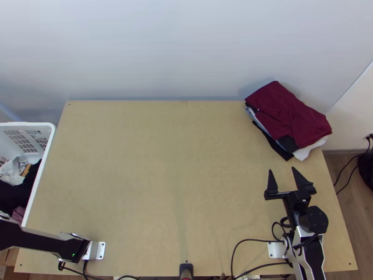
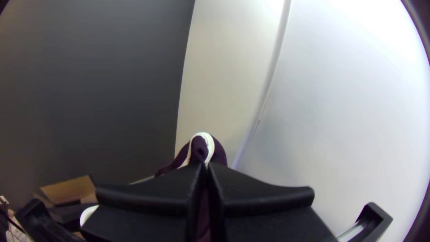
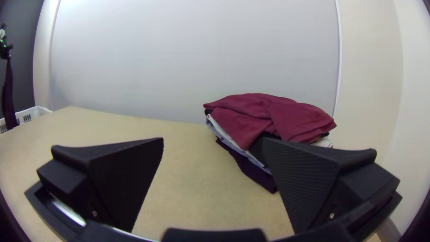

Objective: Fold the t-shirt

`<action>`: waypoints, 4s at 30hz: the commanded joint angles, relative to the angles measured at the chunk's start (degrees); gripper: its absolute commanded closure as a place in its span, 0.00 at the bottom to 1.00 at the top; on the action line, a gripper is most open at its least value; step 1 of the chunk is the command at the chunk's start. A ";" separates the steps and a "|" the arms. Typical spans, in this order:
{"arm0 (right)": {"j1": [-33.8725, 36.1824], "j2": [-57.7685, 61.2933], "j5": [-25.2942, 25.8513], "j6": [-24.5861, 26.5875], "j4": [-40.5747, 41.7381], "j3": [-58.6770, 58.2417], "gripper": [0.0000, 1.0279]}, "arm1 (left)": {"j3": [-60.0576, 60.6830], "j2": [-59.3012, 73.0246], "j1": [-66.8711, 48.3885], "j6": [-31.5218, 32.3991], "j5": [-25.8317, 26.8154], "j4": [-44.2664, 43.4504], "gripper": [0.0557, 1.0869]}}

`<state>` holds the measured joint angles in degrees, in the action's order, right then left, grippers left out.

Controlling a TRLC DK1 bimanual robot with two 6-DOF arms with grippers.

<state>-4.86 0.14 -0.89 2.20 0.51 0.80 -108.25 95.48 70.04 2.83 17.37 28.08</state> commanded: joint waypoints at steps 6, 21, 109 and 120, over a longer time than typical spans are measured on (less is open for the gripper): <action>0.03 -0.23 0.09 0.44 -1.04 -0.27 0.04 | -4.34 -14.18 -8.87 1.12 1.88 4.97 0.96; 0.03 -0.23 0.09 0.44 -1.04 -0.27 0.04 | -1.27 -26.75 -50.53 3.15 -13.76 19.30 0.96; 0.03 -0.23 0.09 0.44 -1.04 -0.27 0.04 | -2.06 -2.93 -102.30 12.37 -20.27 29.14 0.05; -0.85 -0.23 0.18 0.44 -1.04 -0.27 0.04 | 8.67 -18.75 -82.43 9.65 -12.18 37.40 0.05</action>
<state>-4.89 0.14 -0.89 2.20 0.51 0.80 -102.80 80.03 -16.43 13.61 3.57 64.16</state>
